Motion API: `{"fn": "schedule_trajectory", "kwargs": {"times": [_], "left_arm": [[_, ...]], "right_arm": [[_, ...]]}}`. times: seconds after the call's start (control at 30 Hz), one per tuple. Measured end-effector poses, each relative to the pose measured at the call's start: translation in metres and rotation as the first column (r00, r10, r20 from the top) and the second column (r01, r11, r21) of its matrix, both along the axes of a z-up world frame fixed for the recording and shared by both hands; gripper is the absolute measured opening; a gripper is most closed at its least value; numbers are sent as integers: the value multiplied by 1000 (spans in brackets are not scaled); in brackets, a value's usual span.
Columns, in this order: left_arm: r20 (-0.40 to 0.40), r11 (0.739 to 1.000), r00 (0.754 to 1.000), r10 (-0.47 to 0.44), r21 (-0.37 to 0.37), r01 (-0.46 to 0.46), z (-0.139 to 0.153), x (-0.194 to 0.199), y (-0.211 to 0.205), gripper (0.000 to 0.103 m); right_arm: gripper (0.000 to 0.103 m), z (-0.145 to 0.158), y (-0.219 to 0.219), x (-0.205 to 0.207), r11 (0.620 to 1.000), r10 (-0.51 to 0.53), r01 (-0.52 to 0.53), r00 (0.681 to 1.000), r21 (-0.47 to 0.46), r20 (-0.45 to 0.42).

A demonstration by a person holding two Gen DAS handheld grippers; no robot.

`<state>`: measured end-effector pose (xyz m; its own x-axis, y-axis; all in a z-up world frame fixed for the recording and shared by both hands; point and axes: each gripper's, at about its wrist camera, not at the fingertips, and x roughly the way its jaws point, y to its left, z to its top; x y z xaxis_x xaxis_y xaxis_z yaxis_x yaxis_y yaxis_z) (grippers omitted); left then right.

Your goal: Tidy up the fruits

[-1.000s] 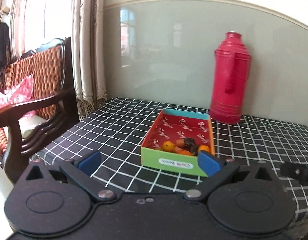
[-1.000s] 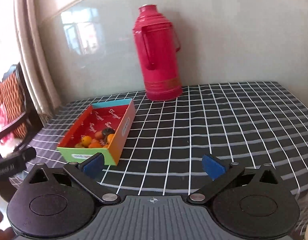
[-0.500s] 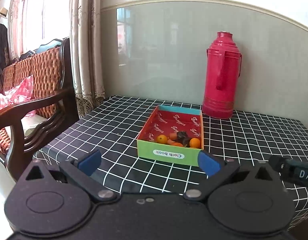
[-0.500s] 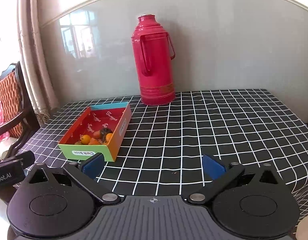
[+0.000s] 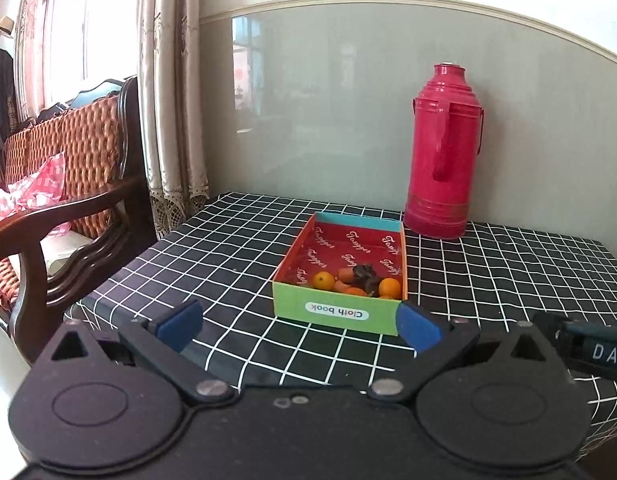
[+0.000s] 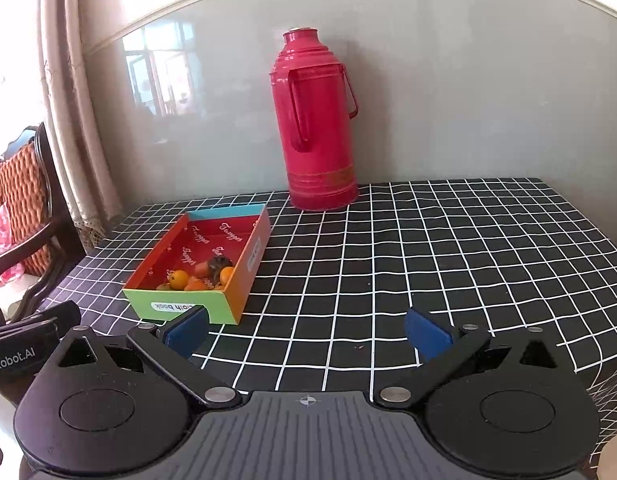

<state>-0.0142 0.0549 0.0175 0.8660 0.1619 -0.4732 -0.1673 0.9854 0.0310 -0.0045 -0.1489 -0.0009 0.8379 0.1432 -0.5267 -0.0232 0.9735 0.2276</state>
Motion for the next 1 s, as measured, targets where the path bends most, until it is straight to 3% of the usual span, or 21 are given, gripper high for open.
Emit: {"fn": "schedule_trajectory", "kwargs": {"times": [1.0], "left_arm": [[1,1000,1000,-13,9,13,-1,1,-1,97]], "right_arm": [[103,-5,3,0,1000,7,-7,1000,0,-8]]}}
